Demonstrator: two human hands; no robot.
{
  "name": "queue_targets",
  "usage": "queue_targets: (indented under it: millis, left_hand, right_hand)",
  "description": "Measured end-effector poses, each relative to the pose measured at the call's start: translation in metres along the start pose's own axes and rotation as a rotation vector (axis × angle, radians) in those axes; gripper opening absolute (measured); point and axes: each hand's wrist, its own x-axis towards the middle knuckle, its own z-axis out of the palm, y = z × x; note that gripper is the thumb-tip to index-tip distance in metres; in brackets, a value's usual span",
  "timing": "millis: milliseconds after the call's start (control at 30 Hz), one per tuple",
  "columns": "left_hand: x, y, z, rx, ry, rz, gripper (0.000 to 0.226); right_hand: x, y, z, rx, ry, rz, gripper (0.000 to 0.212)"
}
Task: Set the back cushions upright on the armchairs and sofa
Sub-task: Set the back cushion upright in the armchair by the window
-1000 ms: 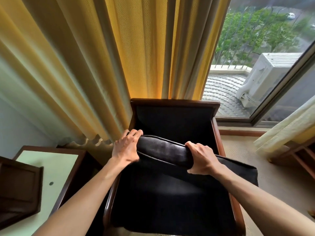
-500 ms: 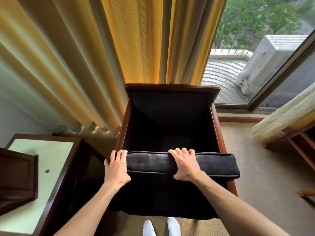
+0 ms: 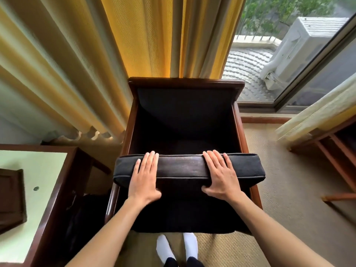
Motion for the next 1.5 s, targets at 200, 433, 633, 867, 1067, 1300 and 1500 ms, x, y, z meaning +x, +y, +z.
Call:
queue_targets:
  millis: [200,433,633,867,1067,1300,1500]
  left_hand:
    - [0.016,-0.021,-0.013,0.025,-0.07,-0.052,0.116]
    - [0.065,-0.024,-0.039,0.024,-0.065,0.014,0.082]
    - [0.13,-0.038,-0.061,0.067,0.068,0.098,0.076]
    - [0.207,-0.05,-0.071,0.077,0.19,0.106,0.072]
    - [0.242,-0.055,-0.06,0.06,0.105,0.025,0.079]
    - [0.28,-0.066,-0.045,0.041,0.028,-0.048,0.09]
    - [0.304,-0.028,-0.04,-0.093,0.096,0.006,0.108]
  right_hand:
    - [0.013,0.014,-0.012,-0.037,-0.073,0.019,0.127]
    - [0.051,0.032,-0.027,-0.087,-0.128,-0.002,0.091]
    - [0.111,0.055,-0.05,-0.047,-0.066,-0.04,0.077]
    - [0.182,0.073,-0.06,-0.093,0.076,-0.018,0.069]
    - [0.225,0.084,-0.054,-0.102,0.024,-0.023,0.076]
    - [0.256,0.092,-0.029,-0.07,0.021,0.024,0.105]
    - [0.272,0.076,-0.017,-0.011,0.062,0.01,0.104]
